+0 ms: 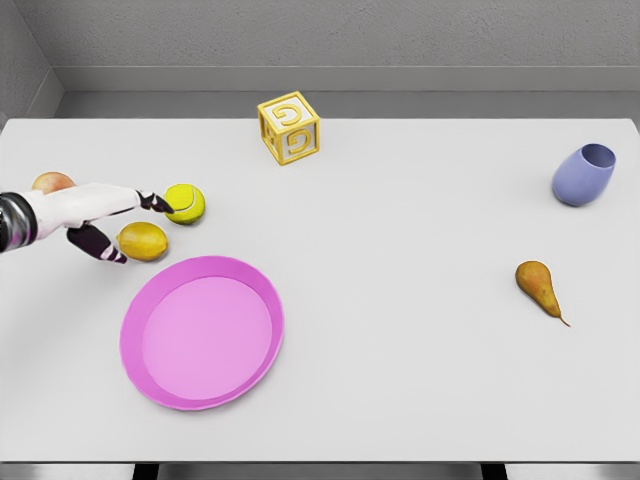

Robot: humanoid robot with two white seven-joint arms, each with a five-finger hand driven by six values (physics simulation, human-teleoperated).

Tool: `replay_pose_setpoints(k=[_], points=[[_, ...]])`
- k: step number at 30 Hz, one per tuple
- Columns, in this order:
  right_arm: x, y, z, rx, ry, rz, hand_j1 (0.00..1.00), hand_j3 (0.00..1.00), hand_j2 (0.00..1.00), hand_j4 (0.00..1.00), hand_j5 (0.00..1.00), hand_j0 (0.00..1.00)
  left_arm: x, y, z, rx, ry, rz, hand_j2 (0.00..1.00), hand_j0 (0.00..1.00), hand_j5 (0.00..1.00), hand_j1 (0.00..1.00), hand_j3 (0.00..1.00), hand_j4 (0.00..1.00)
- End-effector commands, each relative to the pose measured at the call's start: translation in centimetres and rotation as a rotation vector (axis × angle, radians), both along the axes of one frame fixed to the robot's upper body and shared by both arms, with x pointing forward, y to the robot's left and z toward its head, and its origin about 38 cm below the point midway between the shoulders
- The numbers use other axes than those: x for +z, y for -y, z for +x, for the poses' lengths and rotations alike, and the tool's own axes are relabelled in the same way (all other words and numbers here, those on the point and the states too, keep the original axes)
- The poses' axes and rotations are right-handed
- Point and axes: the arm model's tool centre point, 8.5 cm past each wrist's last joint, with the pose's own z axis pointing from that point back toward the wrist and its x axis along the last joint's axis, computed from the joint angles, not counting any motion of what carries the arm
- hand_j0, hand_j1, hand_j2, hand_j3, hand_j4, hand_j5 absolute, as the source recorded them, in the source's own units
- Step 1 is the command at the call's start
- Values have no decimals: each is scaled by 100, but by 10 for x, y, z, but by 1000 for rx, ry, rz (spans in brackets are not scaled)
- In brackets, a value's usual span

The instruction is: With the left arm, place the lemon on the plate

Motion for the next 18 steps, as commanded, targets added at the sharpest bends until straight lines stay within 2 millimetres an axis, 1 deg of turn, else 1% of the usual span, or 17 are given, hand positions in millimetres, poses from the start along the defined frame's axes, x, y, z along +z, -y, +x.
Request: replay_pose_setpoints(k=[1, 9, 18], points=[[0, 0, 0, -1, 0, 0, 100, 100, 100, 100, 100, 100, -2, 1, 1, 0, 2, 0, 86, 86, 86, 86, 86, 86], [0, 0, 0, -1, 0, 0, 100, 100, 100, 100, 100, 100, -5, 2, 3, 2, 5, 8, 86, 86, 86, 86, 86, 86], [0, 0, 0, -1, 0, 0, 100, 100, 100, 100, 100, 100, -10, -1, 2, 12, -8, 12, 86, 86, 86, 86, 86, 86]])
